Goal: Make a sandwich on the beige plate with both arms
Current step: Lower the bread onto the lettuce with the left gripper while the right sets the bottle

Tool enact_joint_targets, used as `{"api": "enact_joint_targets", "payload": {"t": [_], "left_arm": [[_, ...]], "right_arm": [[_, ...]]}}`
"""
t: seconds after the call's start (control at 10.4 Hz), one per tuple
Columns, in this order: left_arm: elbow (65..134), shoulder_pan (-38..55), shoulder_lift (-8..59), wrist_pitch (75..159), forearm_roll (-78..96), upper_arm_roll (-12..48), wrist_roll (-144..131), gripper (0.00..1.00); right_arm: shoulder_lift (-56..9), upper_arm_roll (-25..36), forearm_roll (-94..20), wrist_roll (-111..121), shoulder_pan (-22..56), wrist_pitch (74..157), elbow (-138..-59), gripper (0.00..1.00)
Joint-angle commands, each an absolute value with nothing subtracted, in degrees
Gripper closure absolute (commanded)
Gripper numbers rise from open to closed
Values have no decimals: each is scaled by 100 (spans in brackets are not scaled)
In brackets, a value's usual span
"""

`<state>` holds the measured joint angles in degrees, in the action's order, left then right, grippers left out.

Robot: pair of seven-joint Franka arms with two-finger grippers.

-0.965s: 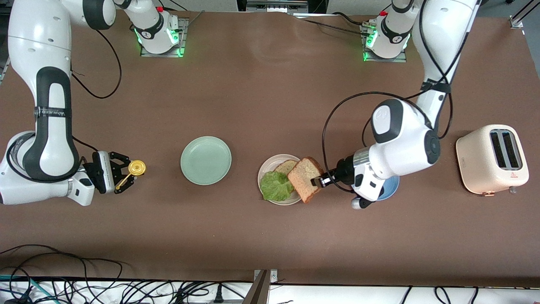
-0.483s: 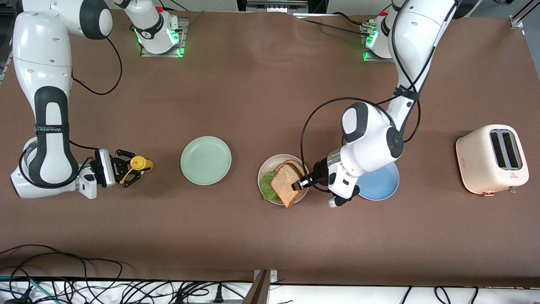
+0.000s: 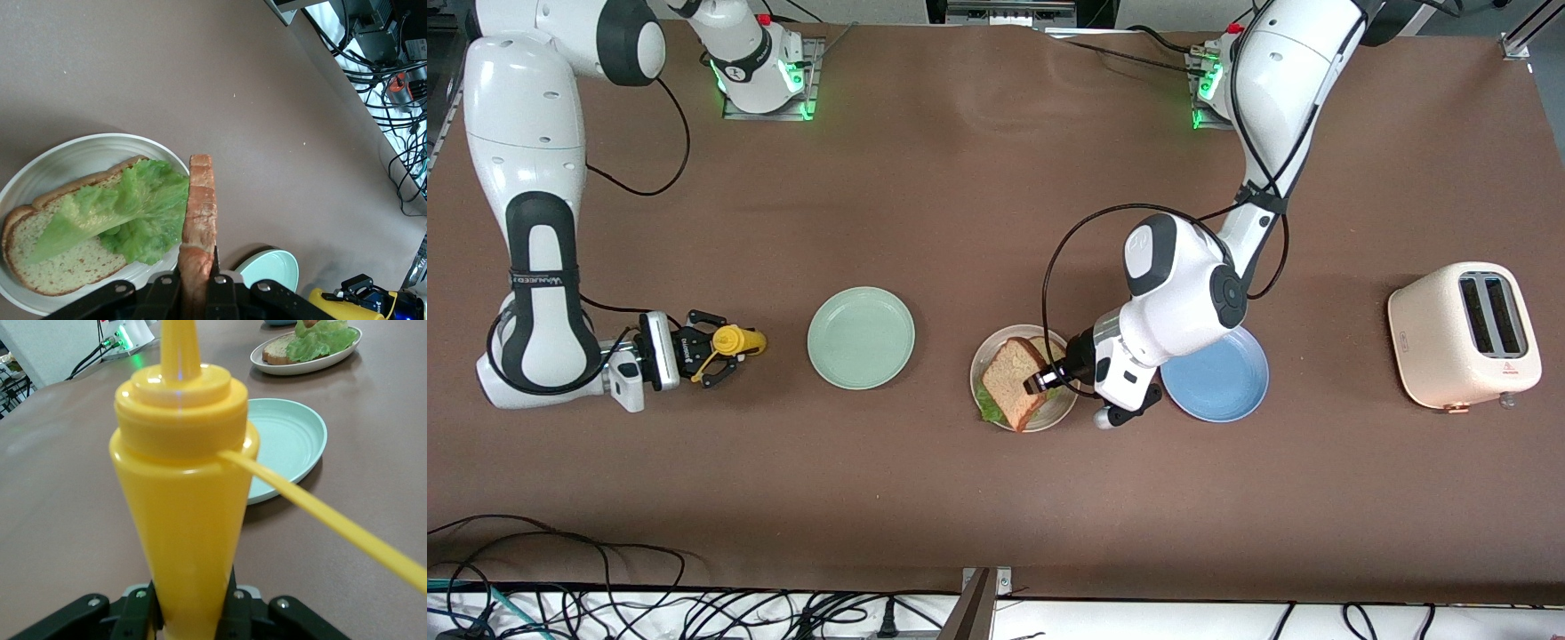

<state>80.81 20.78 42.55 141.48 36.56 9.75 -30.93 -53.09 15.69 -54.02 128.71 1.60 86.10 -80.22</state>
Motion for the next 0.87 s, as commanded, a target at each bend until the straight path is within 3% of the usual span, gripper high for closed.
{"api": "enact_joint_targets", "payload": {"t": [0.0, 0.48, 0.58, 0.68, 0.77], "left_arm": [[8051, 2197, 4368, 14221, 3885, 923, -3024, 100], [8139, 2189, 4456, 14212, 3859, 914, -2971, 100], [8139, 2180, 4482, 14203, 3841, 914, -2971, 86], [8130, 2162, 4482, 14194, 3841, 914, -2979, 70], [8130, 2145, 4482, 14186, 3832, 914, -2971, 61]], "right_arm": [[-5344, 1521, -5616, 13095, 88, 8517, -8068, 100], [-5501, 1521, -5634, 13201, -9, 8517, -8068, 100], [-5554, 1521, -5721, 13262, -35, 8508, -8060, 100], [-5589, 1521, -5730, 13271, -61, 8508, -8051, 90], [-5599, 1521, -5722, 13271, -88, 8508, -8042, 77]]}}
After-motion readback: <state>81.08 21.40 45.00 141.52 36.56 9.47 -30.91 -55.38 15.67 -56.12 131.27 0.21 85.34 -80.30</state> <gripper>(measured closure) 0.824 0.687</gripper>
